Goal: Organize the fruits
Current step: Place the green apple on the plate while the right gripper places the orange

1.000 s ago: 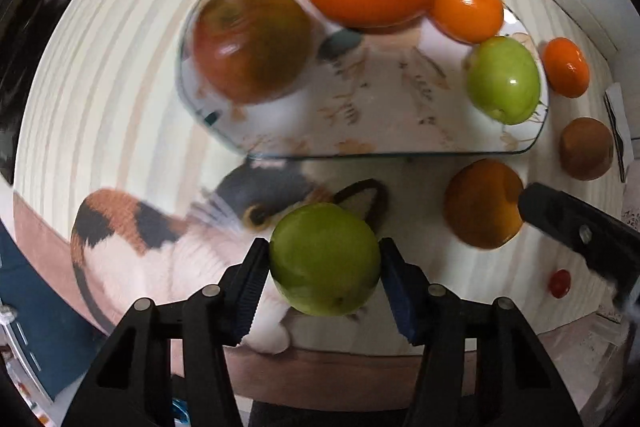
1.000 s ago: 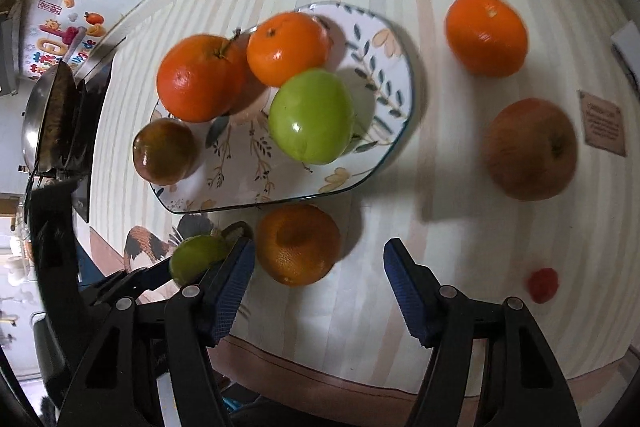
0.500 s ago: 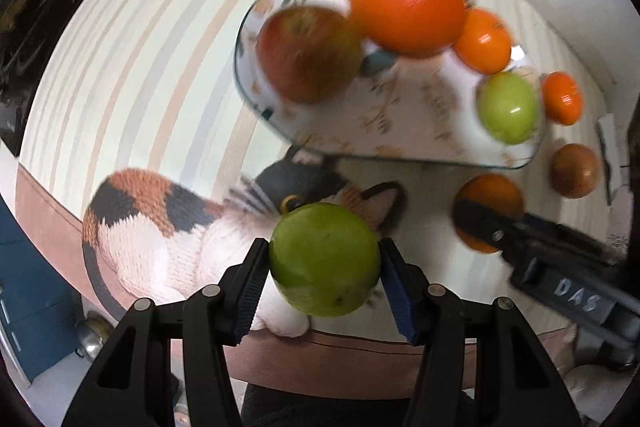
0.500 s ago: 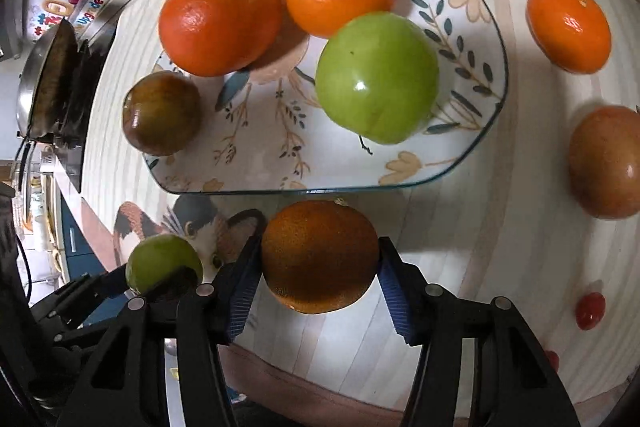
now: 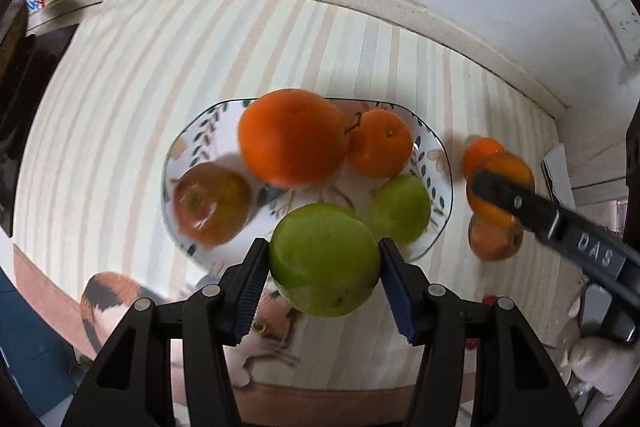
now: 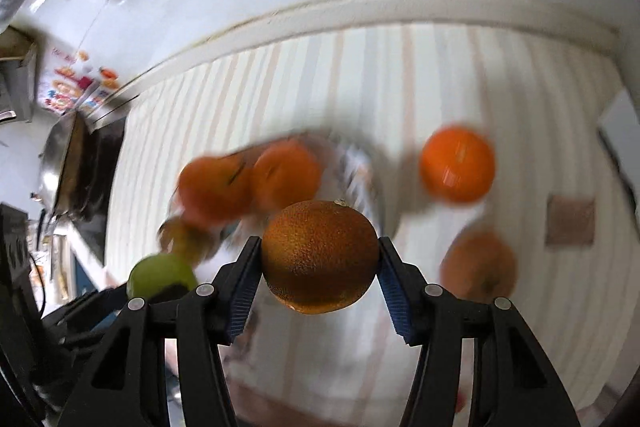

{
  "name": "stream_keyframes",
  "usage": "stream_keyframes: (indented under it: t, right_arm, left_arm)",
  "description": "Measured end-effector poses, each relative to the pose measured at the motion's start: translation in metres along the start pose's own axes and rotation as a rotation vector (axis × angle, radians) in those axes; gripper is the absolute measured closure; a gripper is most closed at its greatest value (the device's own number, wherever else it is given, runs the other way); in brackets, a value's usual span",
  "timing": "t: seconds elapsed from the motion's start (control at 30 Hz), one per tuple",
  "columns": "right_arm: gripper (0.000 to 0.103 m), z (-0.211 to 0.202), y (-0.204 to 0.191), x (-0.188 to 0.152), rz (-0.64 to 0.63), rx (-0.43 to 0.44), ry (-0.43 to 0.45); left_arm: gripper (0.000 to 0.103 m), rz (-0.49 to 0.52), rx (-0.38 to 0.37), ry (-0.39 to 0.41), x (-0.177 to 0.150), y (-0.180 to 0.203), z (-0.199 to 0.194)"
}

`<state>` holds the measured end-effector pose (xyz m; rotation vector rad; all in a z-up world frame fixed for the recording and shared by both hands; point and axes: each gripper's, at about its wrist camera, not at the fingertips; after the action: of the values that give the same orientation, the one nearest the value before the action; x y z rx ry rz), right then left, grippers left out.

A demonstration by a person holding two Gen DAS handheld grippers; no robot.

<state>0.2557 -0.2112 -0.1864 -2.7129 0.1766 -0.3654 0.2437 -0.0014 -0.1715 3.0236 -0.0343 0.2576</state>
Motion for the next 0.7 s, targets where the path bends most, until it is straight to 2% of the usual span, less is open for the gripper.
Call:
stream_keyframes:
  t: [0.27, 0.5, 0.53, 0.57, 0.63, 0.7]
  right_arm:
    - [0.044, 0.034, 0.017, 0.039, -0.002, -0.031, -0.066]
    - [0.043, 0.06, 0.028, 0.045, 0.032, -0.021, -0.139]
    - [0.04, 0.062, 0.03, 0.045, 0.043, -0.011, -0.151]
    - [0.034, 0.061, 0.031, 0.046, 0.045, -0.013, -0.149]
    - [0.023, 0.063, 0.028, 0.049, 0.031, -0.017, -0.147]
    - [0.018, 0.058, 0.025, 0.047, 0.021, -0.024, -0.148]
  left_arm:
    - [0.05, -0.021, 0.009, -0.125, 0.017, 0.009, 0.051]
    - [0.05, -0.071, 0.004, -0.175, 0.013, 0.007, 0.067]
    - [0.047, -0.077, 0.003, -0.18, 0.013, 0.006, 0.067]
    - [0.043, -0.077, -0.002, -0.173, 0.013, 0.006, 0.065]
    - [0.021, -0.068, 0.009, -0.148, 0.012, 0.006, 0.058]
    - [0.019, -0.066, 0.017, -0.123, 0.011, 0.007, 0.049]
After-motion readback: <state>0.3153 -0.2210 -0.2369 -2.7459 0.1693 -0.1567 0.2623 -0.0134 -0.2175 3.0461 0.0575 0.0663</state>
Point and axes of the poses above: each gripper's, at about its wrist camera, not at the fingertips, and z roughly the way its jaws point, y to its right, x to its top, and after that the axes turned 4 degrees about x, right-handed
